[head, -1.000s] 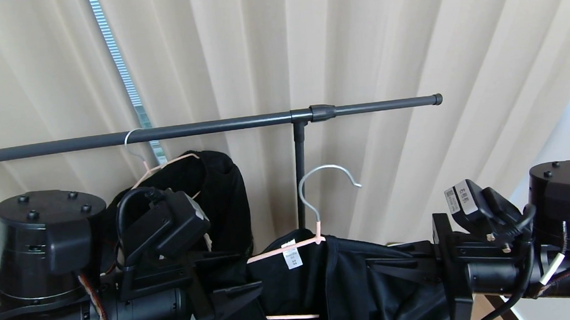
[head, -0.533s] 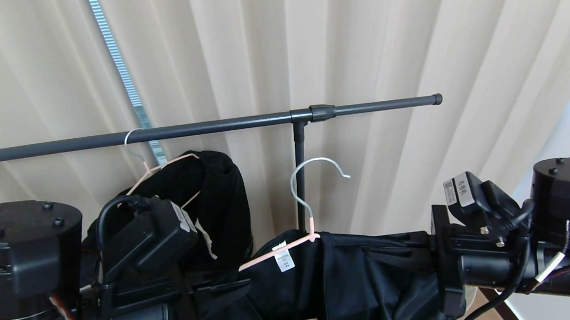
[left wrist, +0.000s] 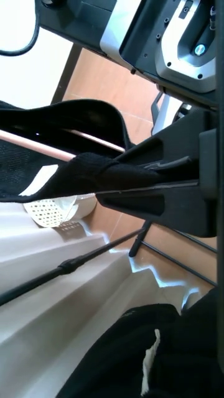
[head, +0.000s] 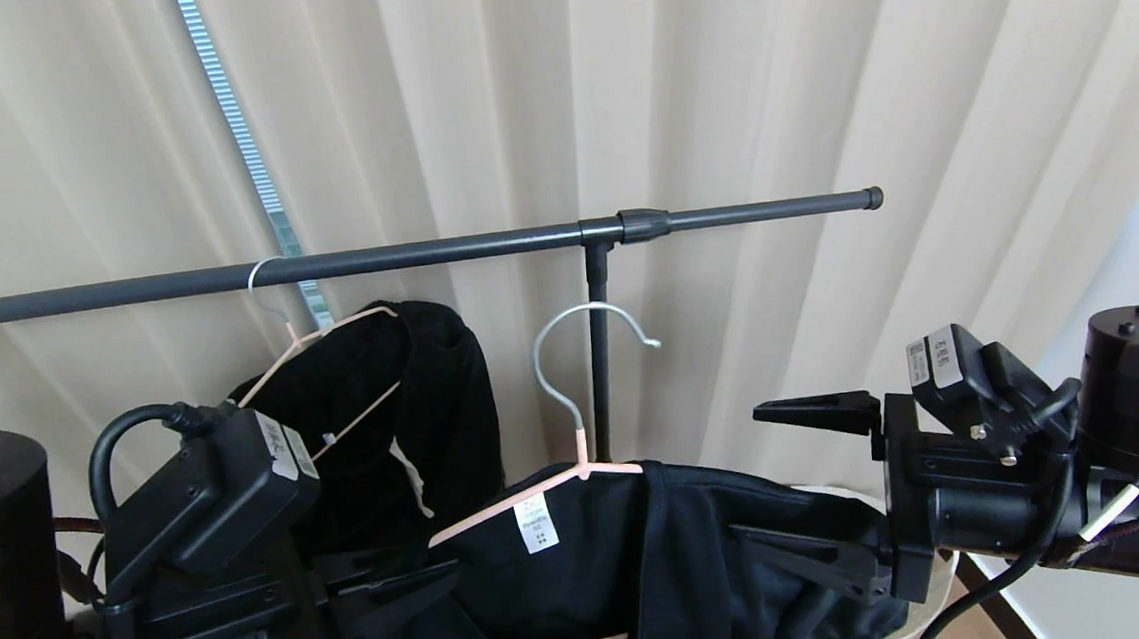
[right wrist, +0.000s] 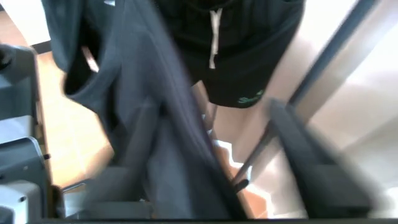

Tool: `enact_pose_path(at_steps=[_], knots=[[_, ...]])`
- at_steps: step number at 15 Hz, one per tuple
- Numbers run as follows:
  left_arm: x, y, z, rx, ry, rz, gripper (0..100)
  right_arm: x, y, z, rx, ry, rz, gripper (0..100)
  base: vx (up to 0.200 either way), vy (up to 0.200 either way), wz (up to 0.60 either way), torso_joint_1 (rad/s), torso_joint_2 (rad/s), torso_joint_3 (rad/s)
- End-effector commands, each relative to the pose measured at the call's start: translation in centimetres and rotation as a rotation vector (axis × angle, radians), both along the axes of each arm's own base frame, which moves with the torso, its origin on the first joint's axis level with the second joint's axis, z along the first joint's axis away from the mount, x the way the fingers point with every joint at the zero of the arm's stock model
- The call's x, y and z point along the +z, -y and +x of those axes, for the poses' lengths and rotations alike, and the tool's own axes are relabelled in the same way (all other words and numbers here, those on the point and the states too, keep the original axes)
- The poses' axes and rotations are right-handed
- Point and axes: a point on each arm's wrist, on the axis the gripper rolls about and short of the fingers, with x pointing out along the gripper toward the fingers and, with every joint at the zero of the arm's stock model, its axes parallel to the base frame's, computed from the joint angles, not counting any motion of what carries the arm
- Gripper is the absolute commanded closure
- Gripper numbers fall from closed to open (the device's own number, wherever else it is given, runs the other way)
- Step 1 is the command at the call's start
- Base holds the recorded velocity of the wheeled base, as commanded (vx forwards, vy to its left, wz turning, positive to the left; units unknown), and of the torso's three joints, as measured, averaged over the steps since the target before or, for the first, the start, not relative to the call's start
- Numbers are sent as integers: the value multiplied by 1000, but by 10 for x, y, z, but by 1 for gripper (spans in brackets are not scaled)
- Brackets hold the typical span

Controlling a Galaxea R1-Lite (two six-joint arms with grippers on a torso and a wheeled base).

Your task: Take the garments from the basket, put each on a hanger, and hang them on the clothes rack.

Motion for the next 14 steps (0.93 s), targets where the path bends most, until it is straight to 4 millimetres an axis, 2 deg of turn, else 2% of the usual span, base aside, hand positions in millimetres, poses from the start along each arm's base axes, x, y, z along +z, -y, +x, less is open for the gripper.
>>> enact_pose_path(at_steps=[1, 6, 14], knots=[[3, -6, -6, 11, 25, -16, 100, 7, 5, -3, -6, 26, 15, 0, 0, 0, 0, 0, 0, 0], [13, -17, -19, 52, 87, -48, 100, 16, 15, -5, -28, 57, 35, 0, 0, 0, 0, 0, 0, 0], [24, -36, -29, 135, 160, -96, 100, 14, 20, 1, -57, 52, 31, 0, 0, 0, 0, 0, 0, 0]])
